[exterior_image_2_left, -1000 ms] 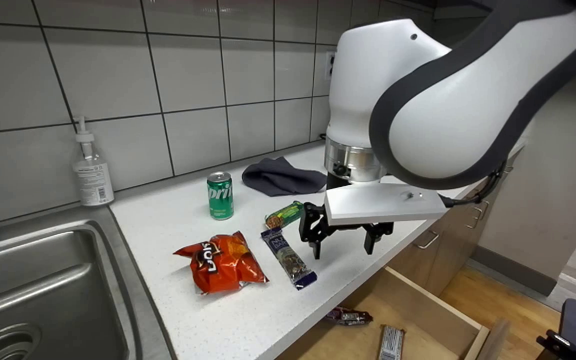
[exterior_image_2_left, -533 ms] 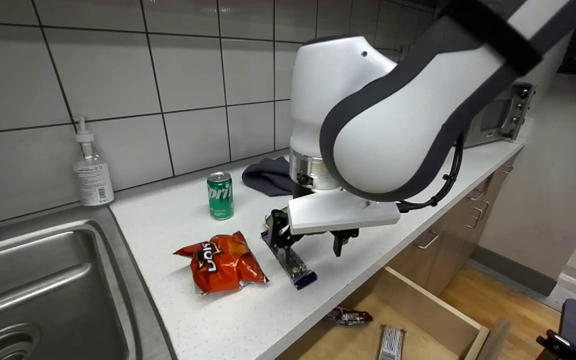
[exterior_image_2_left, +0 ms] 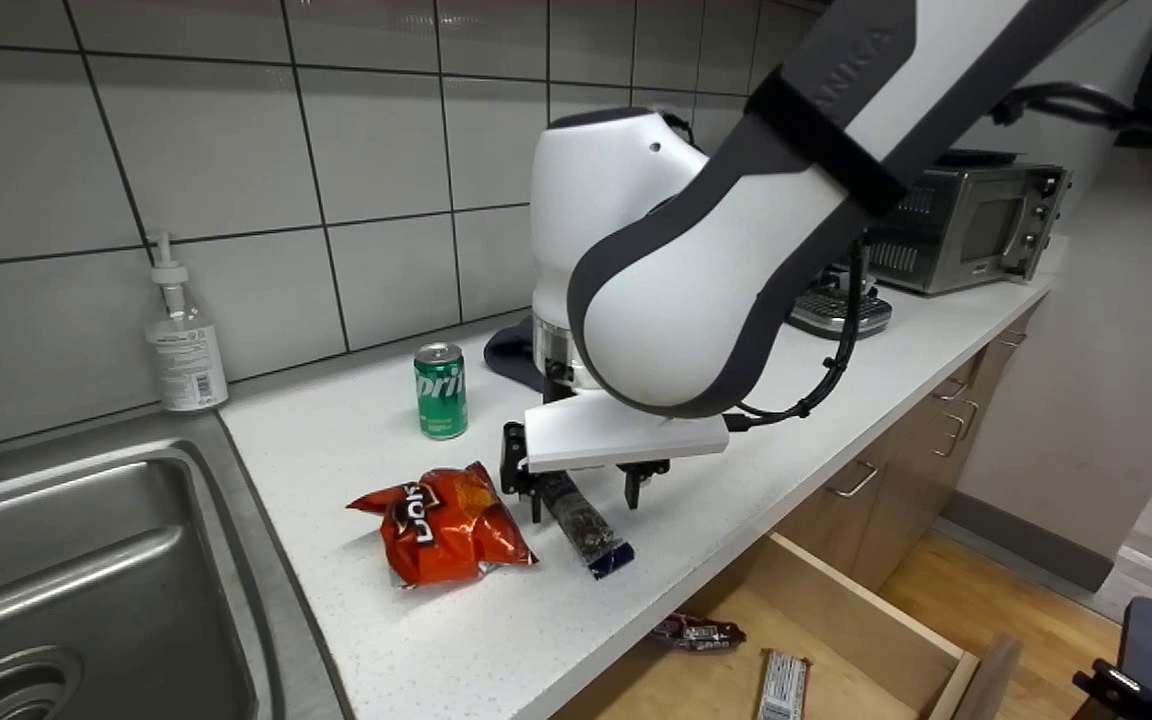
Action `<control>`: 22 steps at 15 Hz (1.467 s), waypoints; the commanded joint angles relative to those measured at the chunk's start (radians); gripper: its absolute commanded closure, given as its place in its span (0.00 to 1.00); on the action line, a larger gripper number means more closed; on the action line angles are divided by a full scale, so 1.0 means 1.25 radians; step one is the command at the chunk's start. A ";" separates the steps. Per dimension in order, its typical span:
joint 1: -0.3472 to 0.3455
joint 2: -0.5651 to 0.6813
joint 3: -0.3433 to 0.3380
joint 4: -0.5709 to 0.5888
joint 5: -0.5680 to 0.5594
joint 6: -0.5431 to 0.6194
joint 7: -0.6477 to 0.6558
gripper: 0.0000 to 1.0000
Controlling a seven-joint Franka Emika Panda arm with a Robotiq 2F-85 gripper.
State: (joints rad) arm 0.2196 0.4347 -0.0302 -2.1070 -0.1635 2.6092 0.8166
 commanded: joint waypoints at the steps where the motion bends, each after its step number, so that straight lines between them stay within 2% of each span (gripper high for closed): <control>1: 0.021 0.024 -0.022 0.051 -0.007 -0.033 -0.013 0.00; 12: 0.020 0.058 -0.044 0.095 0.002 -0.054 -0.014 0.00; 13: 0.017 0.062 -0.042 0.099 0.006 -0.058 -0.017 0.25; 14: 0.018 0.064 -0.044 0.100 0.005 -0.057 -0.017 0.26; 22: 0.015 0.064 -0.044 0.103 0.012 -0.053 -0.019 0.88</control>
State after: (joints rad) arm 0.2387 0.5113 -0.0800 -2.0001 -0.1603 2.5761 0.8166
